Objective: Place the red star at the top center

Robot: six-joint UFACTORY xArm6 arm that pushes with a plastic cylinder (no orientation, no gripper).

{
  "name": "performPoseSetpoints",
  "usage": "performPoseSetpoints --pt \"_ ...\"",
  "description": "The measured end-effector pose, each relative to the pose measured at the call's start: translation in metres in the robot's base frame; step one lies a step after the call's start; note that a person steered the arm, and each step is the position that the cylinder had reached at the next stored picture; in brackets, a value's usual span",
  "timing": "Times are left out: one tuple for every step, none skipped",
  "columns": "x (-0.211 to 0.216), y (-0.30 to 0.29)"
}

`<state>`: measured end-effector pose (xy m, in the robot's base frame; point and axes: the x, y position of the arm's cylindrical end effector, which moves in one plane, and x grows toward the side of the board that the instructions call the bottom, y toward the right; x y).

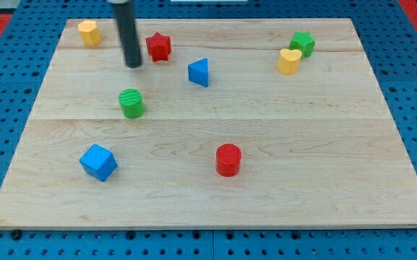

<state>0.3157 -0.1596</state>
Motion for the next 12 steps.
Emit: performPoseSetpoints --pt "-0.035 0.031" --pt "-0.055 0.095" --pt "-0.073 0.123" --pt "-0.050 0.103" --pt "-0.031 0.118" --pt "-0.028 0.160" --pt "-0.042 0.173" --pt "-0.070 0.152" --pt "-0.066 0.164" --pt "-0.061 0.164" --pt "-0.061 0.170" --pt "-0.033 0.174"
